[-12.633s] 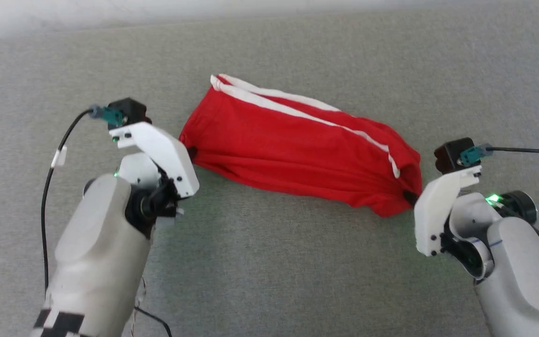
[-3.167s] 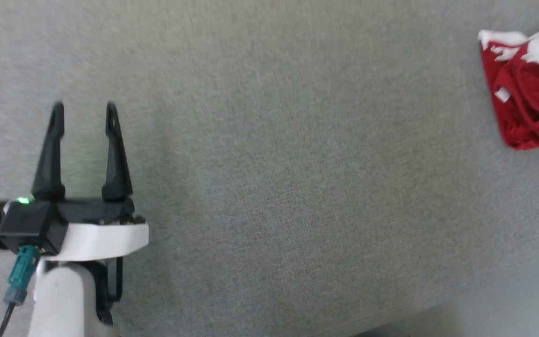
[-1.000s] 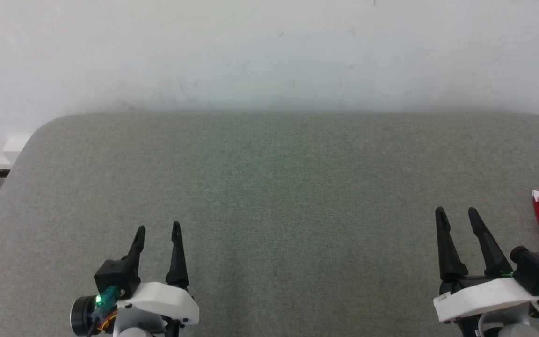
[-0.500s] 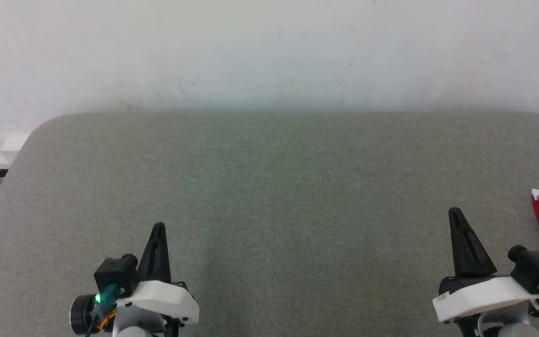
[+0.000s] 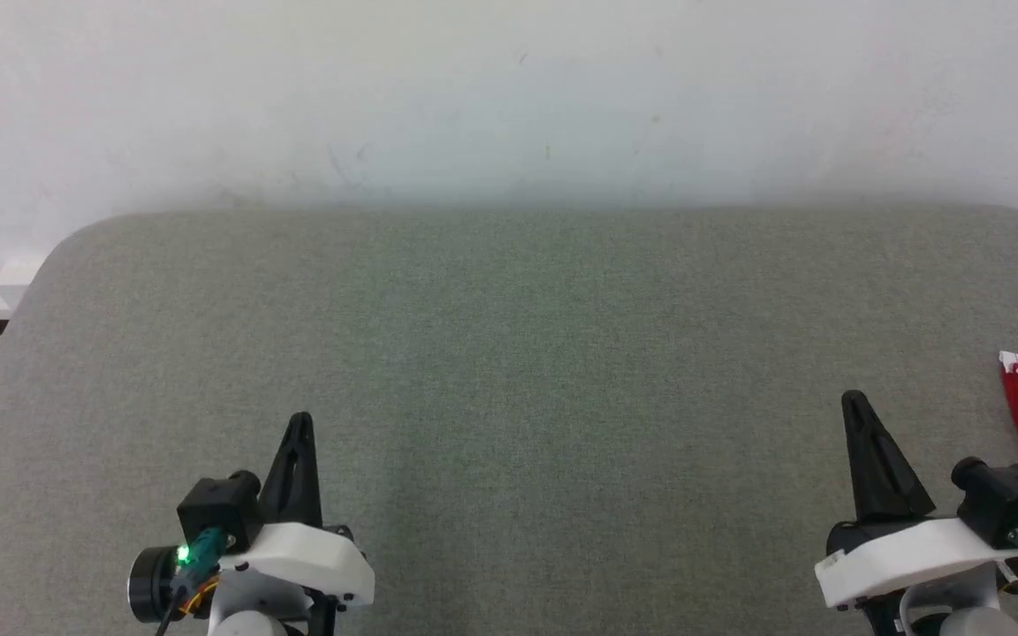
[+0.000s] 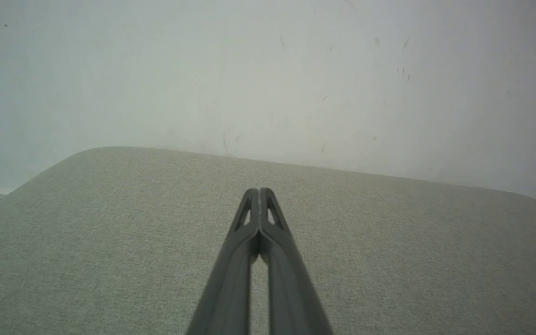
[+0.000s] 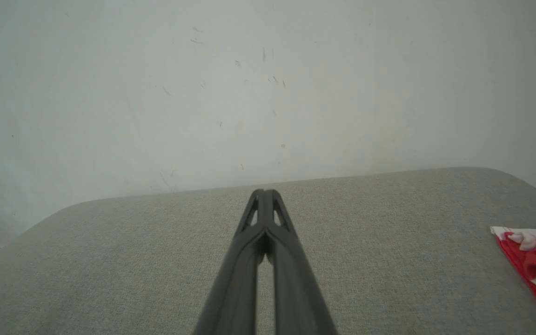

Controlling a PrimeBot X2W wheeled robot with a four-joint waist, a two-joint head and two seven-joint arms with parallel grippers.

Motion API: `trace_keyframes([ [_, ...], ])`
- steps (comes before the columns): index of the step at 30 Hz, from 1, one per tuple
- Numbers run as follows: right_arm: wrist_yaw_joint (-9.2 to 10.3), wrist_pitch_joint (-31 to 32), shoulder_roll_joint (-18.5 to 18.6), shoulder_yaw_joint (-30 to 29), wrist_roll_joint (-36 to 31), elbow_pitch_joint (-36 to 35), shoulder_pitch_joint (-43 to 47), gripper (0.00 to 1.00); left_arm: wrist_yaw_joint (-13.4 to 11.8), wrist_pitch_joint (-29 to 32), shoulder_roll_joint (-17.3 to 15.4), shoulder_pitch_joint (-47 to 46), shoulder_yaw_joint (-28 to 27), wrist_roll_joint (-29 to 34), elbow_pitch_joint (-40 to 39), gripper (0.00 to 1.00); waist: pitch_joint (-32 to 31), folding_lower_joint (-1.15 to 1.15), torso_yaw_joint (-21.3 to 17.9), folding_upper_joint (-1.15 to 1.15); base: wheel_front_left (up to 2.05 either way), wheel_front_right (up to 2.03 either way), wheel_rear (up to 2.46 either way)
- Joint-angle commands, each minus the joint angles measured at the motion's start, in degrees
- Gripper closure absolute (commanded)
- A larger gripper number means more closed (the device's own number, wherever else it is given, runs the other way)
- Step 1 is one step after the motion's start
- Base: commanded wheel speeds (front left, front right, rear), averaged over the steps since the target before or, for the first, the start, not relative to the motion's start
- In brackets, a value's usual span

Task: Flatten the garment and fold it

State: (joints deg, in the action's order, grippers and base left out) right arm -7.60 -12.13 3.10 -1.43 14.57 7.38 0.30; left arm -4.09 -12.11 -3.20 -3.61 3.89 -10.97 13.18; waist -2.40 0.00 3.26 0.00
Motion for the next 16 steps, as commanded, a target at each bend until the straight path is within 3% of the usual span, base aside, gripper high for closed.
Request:
trace_keyframes([
  [1, 0.02, 0.2, -0.1, 0.2, -0.7, -0.5, -0.1, 1.00, 0.3, 0.2, 0.1, 0.7, -0.3, 0.6, -0.6, 1.00, 0.0, 0.00, 0.0, 0.00, 0.00, 0.00, 0.00],
  [16, 0.03, 2.0, -0.1, 0.4, -2.7, -1.5, -0.1, 1.00, 0.9, 2.0, 0.1, 1.1, -0.8, 2.1, -2.4, 1.00, 0.4, 0.00, -0.5, 0.00, 0.00, 0.00, 0.00],
])
